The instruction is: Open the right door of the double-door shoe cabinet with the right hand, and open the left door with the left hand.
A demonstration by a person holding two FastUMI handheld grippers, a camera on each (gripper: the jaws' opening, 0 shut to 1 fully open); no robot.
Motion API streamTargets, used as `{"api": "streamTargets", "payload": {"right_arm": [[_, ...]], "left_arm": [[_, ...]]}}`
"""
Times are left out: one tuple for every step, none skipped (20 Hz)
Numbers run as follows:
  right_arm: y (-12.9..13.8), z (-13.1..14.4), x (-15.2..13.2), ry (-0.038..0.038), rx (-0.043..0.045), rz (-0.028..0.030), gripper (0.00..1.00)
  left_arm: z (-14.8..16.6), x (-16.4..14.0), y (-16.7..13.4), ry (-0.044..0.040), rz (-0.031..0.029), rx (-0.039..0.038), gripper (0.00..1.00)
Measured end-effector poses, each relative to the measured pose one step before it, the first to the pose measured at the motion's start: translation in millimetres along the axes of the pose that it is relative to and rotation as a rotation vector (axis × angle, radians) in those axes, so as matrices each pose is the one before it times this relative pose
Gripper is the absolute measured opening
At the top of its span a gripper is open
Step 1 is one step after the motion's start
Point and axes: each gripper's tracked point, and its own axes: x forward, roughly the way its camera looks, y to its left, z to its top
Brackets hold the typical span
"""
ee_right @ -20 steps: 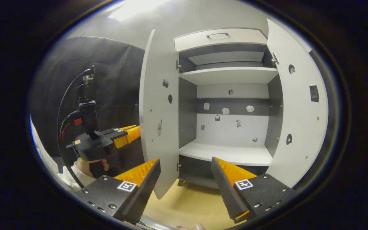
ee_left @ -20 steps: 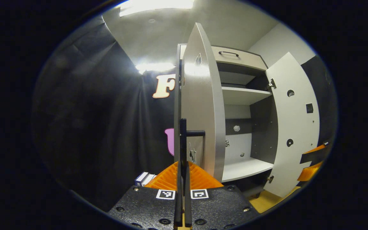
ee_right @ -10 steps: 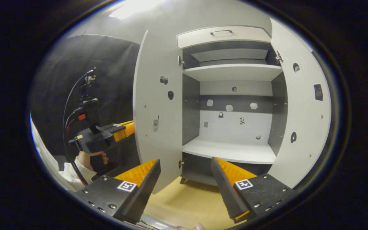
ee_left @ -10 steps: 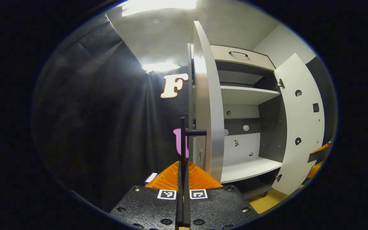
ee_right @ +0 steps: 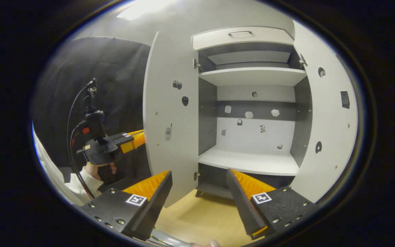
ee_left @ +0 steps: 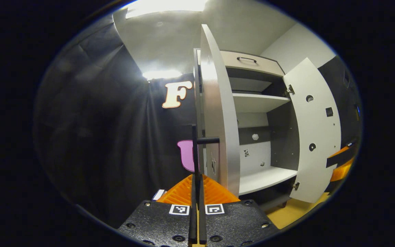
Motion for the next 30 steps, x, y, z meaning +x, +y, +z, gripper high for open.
{"api": "streamTargets", "payload": {"right_arm": [[1.40,1.41,0.71,-0.00486,0.00068,0.00161,0.96],[0.91,0.97,0.55,-0.00260,-0.00159,0.00201,0.96],[1.30,-0.84,0.38,0.00038,-0.00171,0.00305,0.93],[0.99,-0.06,0.47,0.00189,-0.00050,0.00329,0.96],[1.30,-1.22,1.08,0.00306,0.00065,0.00474,0.96],[1.26,-1.20,0.53,0.00304,0.00184,0.00421,0.96],[0.54,-0.99,0.21,0.00047,0.00156,0.00416,0.96],[0.77,-0.25,-0.19,0.00131,0.00018,0.00365,0.93],[-0.66,-0.27,-0.36,0.00067,-0.00184,0.00106,0.96],[-1.56,-0.13,-0.46,-0.00064,-0.00152,-0.00092,0.93],[-1.37,0.15,-0.15,-0.00064,0.00046,-0.00020,0.96],[-0.45,0.51,-0.17,-0.00176,0.00247,0.00218,0.96],[-0.82,0.41,-0.94,-0.00176,0.00200,0.00282,0.96],[-0.57,1.09,-0.64,-0.00332,0.00148,0.00374,0.96],[-0.15,0.86,0.19,-0.00247,0.00047,0.00567,0.96],[-0.24,1.04,-0.28,-0.00331,0.00065,0.00673,0.96],[-0.11,-0.08,-0.30,-0.00012,0.00082,0.00852,0.96],[0.01,0.22,-0.72,-0.00036,0.00091,0.00892,0.96],[-0.46,0.11,-0.44,0.00069,0.00005,0.00904,0.96],[-0.57,-0.20,-0.95,0.00101,-0.00134,0.00968,0.96],[-0.54,-0.48,-0.85,0.00128,-0.00126,0.00869,0.96],[-0.72,0.07,-1.36,0.00082,0.00006,0.01074,0.96],[-0.72,0.33,-1.08,-0.00031,0.00087,0.01260,0.96],[-0.56,0.44,-2.02,-0.00066,0.00048,0.01242,0.96],[-0.82,-0.12,-2.01,0.00078,-0.00105,0.01217,0.96],[-1.33,0.19,-2.41,-0.00013,-0.00216,0.00995,0.96],[-2.30,0.13,-2.20,0.00003,-0.00295,0.00800,0.96],[-3.30,0.57,-2.86,-0.00099,-0.00340,0.00440,0.96],[-3.30,0.12,-2.10,-0.00082,-0.00220,0.00295,0.96],[-3.51,0.16,-3.23,-0.00135,-0.00093,0.00231,0.96]], "left_arm": [[4.58,-2.20,0.94,-0.03545,0.00756,-0.01672,0.03],[13.59,2.25,0.00,-0.02879,0.01277,0.00303,0.05],[8.66,-1.37,0.60,-0.03695,0.00984,0.02134,0.06],[5.43,-3.90,1.31,-0.01973,0.00494,0.02730,0.07],[0.57,-1.02,1.32,0.00461,0.00565,0.02532,0.08],[-1.76,-0.51,2.63,0.01016,0.01507,0.02513,0.10],[-1.34,0.81,1.01,0.00948,0.00297,0.01266,0.14],[-0.22,0.08,-3.42,0.00426,-0.00427,-0.01049,0.21],[0.10,-1.58,-1.24,0.00211,-0.00278,-0.02099,0.22],[-1.43,-1.91,2.03,0.00189,0.00326,-0.02353,0.24],[-0.47,-1.70,4.23,-0.00346,0.00899,-0.01650,0.27],[0.83,-3.04,3.34,-0.00280,0.00730,-0.00865,0.36],[2.06,-3.54,1.93,0.00127,0.00513,-0.00415,0.45],[1.03,-2.39,0.67,0.00111,0.00728,0.00001,0.53],[0.72,-3.64,-0.19,0.00437,0.00311,0.00404,0.60],[0.62,-4.13,-0.45,0.00544,0.00188,0.00480,0.69],[1.10,-5.47,0.23,0.00447,0.00549,0.00378,0.70],[3.39,-4.31,-0.34,0.00061,0.00755,0.00182,0.75],[3.70,-5.81,0.86,-0.00496,0.01129,0.00056,0.77],[4.61,-6.64,0.62,-0.00434,0.01200,0.00184,0.81],[3.90,-6.71,0.94,-0.00026,0.01530,0.00322,0.81],[2.71,-7.53,1.25,0.00350,0.01725,0.00596,0.82],[4.12,-8.36,0.84,0.00262,0.01598,0.00661,0.82],[4.63,-6.83,-1.94,-0.00009,0.01578,0.00535,0.82],[5.20,-7.55,-1.58,-0.00145,0.01351,0.00388,0.82],[5.06,-7.36,-3.22,-0.00089,0.00945,0.00046,0.82],[3.16,-7.27,-4.60,0.00386,0.00504,-0.00109,0.82],[3.77,-5.19,-5.11,0.00149,0.00434,-0.00471,0.82],[3.26,-4.89,-8.12,0.00233,-0.00251,-0.00887,0.82],[3.34,-3.18,-9.80,-0.00122,-0.00790,-0.00833,0.82]]}}
